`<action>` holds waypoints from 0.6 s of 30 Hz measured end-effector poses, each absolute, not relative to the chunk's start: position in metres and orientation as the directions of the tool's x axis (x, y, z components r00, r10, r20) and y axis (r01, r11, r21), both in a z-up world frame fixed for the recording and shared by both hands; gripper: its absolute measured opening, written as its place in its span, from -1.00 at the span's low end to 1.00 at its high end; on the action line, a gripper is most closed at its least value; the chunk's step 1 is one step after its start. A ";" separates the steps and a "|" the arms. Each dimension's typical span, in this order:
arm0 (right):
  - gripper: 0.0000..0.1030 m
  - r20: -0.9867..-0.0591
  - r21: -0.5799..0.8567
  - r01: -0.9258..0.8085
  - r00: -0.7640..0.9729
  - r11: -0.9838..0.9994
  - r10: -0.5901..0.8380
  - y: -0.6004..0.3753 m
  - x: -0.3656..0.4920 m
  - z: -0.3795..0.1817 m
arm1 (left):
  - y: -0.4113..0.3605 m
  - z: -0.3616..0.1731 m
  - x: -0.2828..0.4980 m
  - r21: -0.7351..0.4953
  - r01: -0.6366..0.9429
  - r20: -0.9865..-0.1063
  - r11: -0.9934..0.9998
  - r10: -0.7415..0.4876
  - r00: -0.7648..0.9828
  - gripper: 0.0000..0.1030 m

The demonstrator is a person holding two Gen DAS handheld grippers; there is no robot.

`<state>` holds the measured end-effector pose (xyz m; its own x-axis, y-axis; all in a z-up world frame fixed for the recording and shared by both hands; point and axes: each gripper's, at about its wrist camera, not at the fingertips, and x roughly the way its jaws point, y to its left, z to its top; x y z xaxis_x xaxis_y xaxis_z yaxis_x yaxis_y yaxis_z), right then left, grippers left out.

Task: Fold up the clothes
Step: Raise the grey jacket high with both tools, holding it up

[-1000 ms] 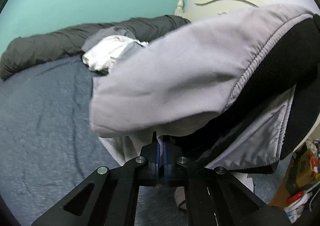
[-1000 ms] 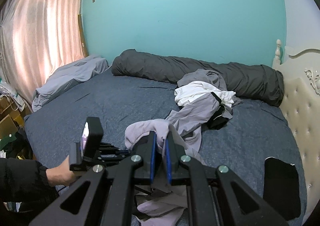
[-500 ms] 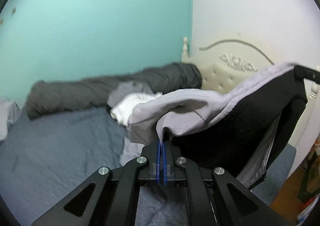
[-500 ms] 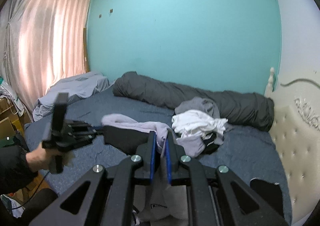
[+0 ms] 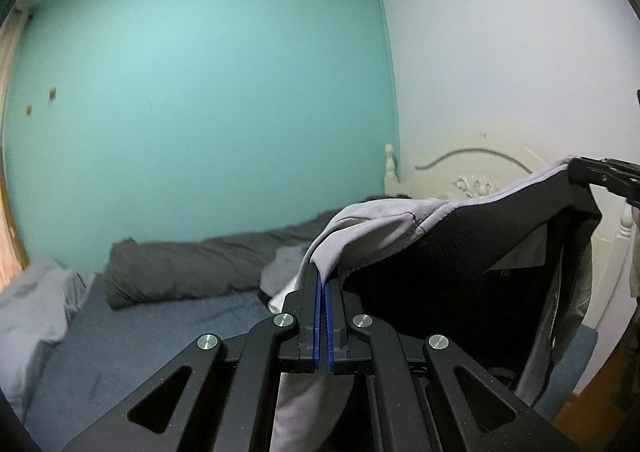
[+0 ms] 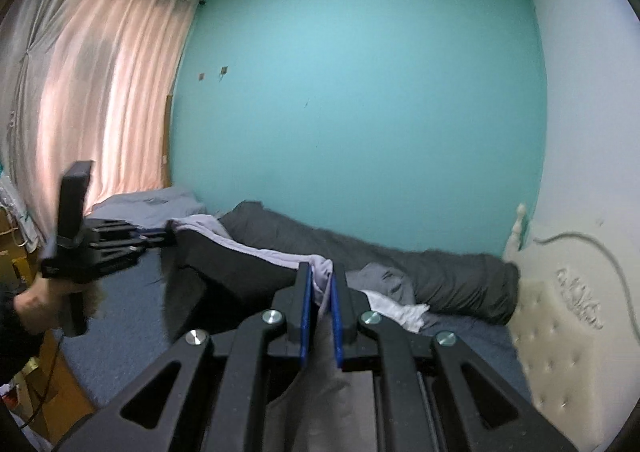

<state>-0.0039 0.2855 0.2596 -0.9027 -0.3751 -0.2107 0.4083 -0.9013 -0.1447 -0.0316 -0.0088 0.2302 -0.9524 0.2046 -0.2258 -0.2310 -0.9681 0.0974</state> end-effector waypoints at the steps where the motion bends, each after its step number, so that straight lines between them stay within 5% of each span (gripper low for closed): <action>1: -0.84 -0.199 -0.149 0.403 -0.907 -0.903 -0.372 0.285 -0.001 0.268 | -0.009 0.241 -0.027 0.103 -0.230 -0.220 -0.968 0.203 -0.954 -0.98; 18: -0.84 -0.099 -0.136 0.409 -0.912 -0.903 -0.398 0.269 0.033 0.357 | -0.033 0.328 0.052 0.127 -0.163 -0.116 -0.978 0.149 -0.982 -0.98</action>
